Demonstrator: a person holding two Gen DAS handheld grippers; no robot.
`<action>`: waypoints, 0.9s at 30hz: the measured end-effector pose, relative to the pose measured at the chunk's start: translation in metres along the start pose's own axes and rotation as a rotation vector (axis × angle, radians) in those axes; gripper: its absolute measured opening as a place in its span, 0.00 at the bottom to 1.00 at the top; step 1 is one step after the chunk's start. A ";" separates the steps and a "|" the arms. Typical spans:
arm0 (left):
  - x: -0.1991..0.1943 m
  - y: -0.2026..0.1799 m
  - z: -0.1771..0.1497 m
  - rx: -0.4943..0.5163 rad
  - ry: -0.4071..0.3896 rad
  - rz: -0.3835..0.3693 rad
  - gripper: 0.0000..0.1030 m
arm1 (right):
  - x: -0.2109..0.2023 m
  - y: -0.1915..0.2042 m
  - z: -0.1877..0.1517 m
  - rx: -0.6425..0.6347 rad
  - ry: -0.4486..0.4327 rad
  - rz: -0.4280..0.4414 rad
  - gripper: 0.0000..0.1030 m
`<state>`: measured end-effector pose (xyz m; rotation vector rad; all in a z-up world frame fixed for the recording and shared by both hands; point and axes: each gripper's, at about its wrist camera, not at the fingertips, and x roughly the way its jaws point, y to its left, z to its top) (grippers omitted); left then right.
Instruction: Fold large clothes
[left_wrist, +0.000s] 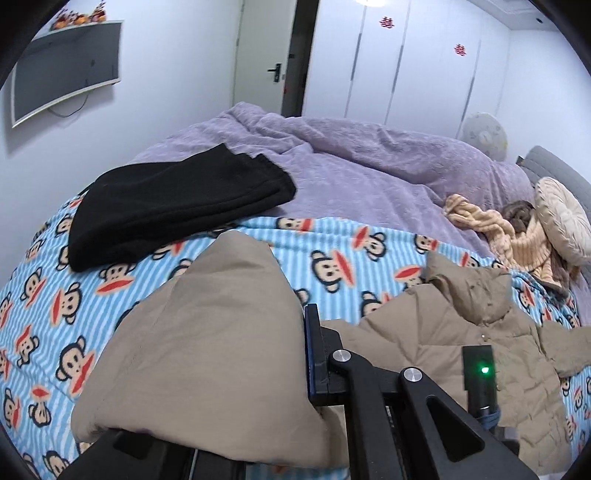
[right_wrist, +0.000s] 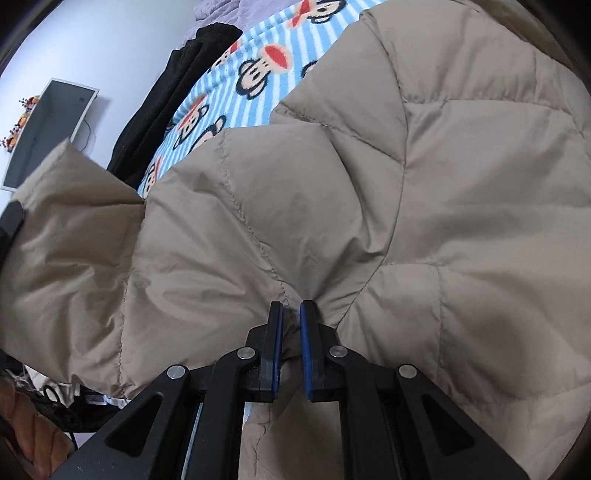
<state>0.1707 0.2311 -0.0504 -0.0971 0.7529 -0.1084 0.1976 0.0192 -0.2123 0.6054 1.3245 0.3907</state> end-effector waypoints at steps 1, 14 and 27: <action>0.000 -0.020 0.005 0.030 -0.006 -0.021 0.09 | -0.005 -0.003 -0.001 0.001 0.016 0.016 0.10; 0.065 -0.274 -0.055 0.349 0.168 -0.214 0.09 | -0.195 -0.157 -0.028 0.065 -0.146 -0.304 0.10; 0.098 -0.280 -0.108 0.397 0.346 -0.120 0.10 | -0.210 -0.209 -0.040 0.119 -0.167 -0.267 0.10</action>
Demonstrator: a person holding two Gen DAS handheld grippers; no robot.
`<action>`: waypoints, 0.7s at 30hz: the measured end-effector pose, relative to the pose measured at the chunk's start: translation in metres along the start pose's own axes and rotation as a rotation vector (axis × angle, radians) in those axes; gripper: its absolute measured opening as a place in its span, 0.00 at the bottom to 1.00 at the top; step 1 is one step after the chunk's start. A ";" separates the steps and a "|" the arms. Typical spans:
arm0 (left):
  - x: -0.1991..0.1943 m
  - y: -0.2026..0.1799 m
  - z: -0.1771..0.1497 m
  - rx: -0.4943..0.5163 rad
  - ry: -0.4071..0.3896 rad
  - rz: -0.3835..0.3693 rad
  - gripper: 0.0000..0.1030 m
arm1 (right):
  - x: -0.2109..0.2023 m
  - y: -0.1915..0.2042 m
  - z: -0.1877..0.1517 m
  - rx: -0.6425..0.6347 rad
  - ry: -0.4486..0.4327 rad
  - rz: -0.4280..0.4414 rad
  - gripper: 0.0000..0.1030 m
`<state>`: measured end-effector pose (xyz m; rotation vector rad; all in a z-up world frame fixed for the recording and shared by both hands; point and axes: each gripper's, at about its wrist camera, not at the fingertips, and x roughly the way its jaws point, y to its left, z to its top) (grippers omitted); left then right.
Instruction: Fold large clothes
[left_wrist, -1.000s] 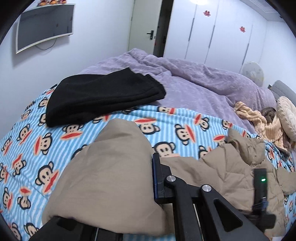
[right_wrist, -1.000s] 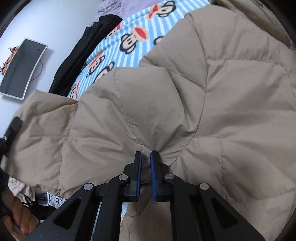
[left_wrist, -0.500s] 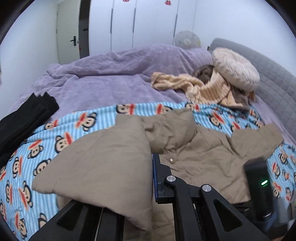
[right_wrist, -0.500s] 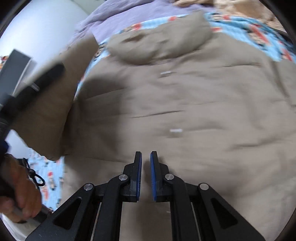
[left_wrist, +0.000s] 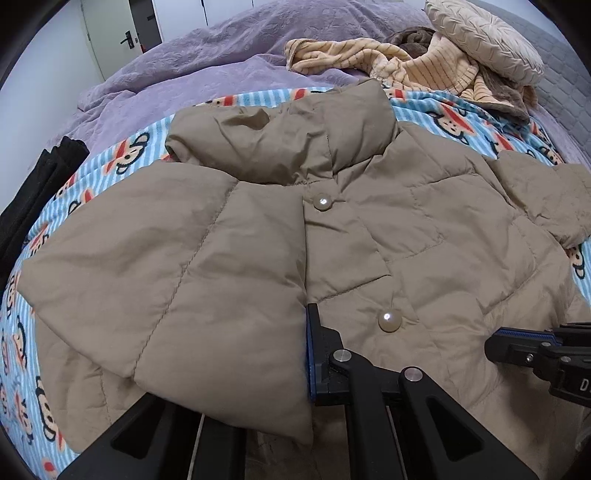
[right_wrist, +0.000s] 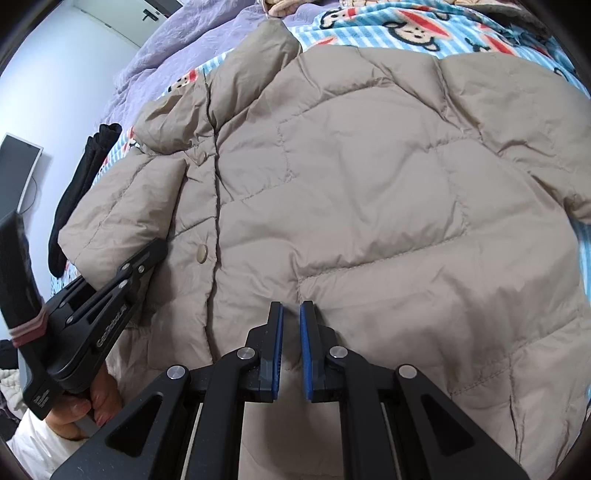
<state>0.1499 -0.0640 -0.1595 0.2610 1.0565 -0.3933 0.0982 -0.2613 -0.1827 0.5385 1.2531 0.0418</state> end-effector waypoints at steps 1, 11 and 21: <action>-0.008 0.004 -0.002 -0.015 -0.003 -0.020 0.10 | -0.006 0.001 0.000 -0.007 -0.004 -0.002 0.10; -0.075 0.085 -0.029 -0.182 -0.105 0.026 0.92 | -0.034 0.070 0.012 -0.238 -0.085 -0.013 0.70; -0.030 0.202 -0.075 -0.465 -0.003 0.274 0.92 | 0.004 0.220 -0.031 -0.793 -0.203 -0.236 0.80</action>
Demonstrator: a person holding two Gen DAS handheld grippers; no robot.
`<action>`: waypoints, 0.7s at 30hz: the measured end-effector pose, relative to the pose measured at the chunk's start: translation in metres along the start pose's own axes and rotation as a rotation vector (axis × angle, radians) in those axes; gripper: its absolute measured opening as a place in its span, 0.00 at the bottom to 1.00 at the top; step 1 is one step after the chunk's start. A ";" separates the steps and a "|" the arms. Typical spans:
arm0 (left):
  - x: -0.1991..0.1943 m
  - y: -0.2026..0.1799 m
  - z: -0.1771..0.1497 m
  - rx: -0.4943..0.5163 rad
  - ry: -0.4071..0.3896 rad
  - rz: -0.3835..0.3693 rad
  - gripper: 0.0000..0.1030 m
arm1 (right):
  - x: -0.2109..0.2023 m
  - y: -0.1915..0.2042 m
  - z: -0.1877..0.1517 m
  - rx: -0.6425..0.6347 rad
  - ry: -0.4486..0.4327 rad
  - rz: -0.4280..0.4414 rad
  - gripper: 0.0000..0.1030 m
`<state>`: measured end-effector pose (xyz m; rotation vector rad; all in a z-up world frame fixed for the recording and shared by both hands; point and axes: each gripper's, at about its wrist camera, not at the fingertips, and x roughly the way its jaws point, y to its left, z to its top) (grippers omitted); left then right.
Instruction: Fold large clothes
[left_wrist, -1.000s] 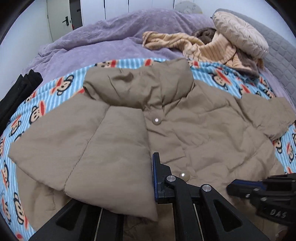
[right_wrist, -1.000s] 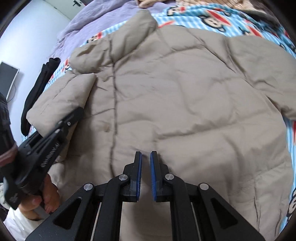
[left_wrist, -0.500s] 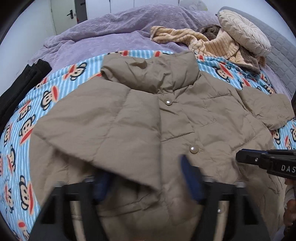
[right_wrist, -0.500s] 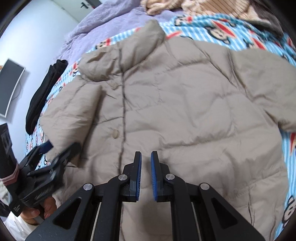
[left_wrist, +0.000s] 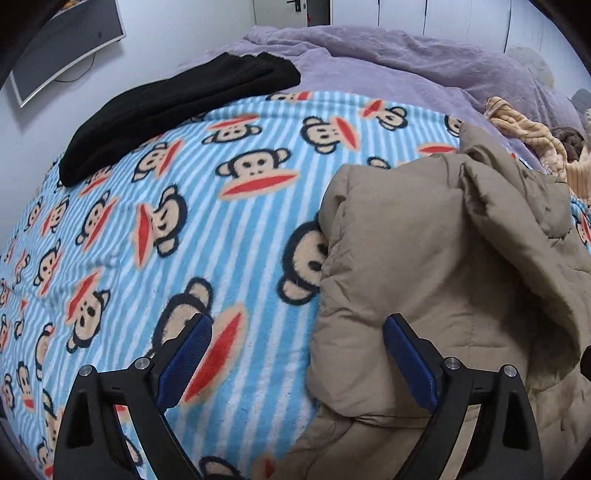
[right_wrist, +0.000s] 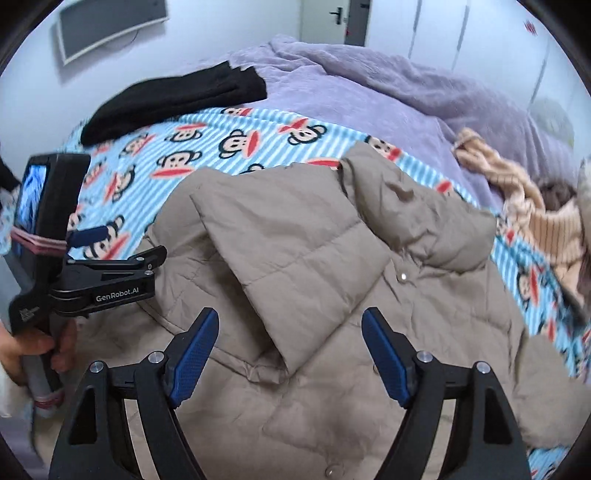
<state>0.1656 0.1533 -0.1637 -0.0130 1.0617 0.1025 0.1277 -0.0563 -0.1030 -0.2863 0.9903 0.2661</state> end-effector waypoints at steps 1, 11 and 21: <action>0.004 0.001 -0.003 -0.007 0.005 -0.002 0.92 | 0.006 0.009 0.003 -0.044 -0.001 -0.033 0.80; 0.014 -0.003 -0.003 -0.019 0.001 -0.009 0.92 | 0.016 -0.100 -0.007 0.337 -0.032 -0.139 0.81; -0.017 -0.005 0.031 -0.021 -0.098 -0.039 0.92 | 0.049 -0.209 -0.087 0.943 0.060 0.227 0.15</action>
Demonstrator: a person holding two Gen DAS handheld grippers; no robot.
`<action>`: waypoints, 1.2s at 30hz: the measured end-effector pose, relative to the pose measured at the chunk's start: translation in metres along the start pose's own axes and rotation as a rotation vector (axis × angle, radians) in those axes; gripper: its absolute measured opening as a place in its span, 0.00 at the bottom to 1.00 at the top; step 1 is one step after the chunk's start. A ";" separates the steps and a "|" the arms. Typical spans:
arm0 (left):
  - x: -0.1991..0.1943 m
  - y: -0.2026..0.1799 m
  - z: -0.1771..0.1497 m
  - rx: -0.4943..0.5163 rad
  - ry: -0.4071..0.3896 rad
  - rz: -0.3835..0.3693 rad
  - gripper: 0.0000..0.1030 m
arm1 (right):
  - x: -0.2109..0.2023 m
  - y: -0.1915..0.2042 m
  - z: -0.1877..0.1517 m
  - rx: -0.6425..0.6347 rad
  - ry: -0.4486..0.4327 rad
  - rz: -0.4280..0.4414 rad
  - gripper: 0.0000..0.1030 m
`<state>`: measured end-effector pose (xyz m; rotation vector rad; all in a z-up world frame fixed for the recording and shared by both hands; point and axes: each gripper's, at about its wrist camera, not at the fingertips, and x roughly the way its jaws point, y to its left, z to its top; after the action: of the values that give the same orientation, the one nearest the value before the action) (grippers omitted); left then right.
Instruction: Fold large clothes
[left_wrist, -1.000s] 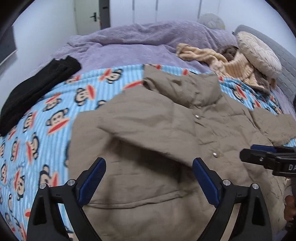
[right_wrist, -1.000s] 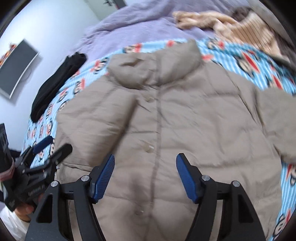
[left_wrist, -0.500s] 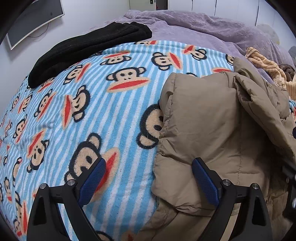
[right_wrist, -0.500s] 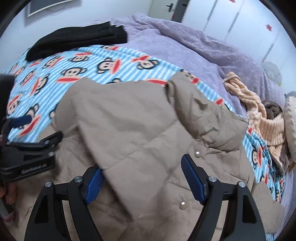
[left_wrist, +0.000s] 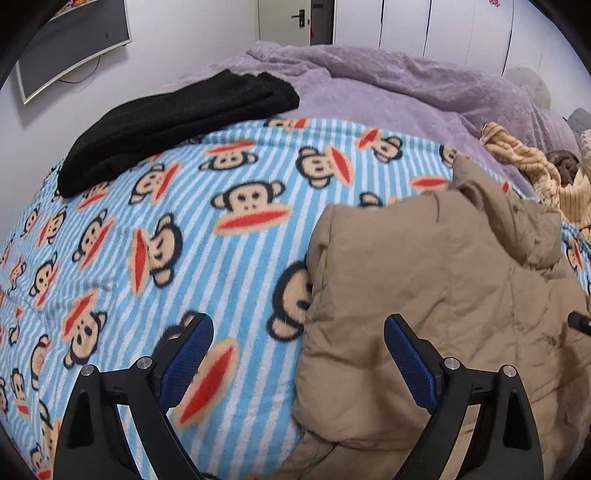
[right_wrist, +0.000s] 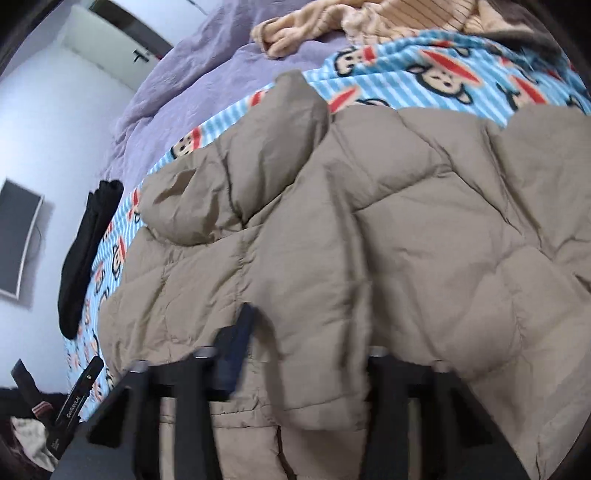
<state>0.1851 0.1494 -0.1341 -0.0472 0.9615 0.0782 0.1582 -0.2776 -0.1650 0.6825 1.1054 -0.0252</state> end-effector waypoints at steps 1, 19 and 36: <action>-0.001 -0.002 0.008 0.009 -0.015 -0.009 0.92 | -0.001 -0.005 0.003 0.026 0.000 0.032 0.09; 0.062 -0.054 0.013 0.144 0.066 0.031 0.92 | -0.012 -0.048 -0.001 -0.034 -0.021 -0.088 0.21; -0.038 -0.051 -0.036 0.119 0.131 0.011 0.92 | -0.094 -0.109 -0.048 0.053 -0.029 -0.173 0.33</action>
<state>0.1385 0.0946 -0.1236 0.0629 1.0953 0.0278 0.0374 -0.3685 -0.1542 0.6305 1.1362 -0.2131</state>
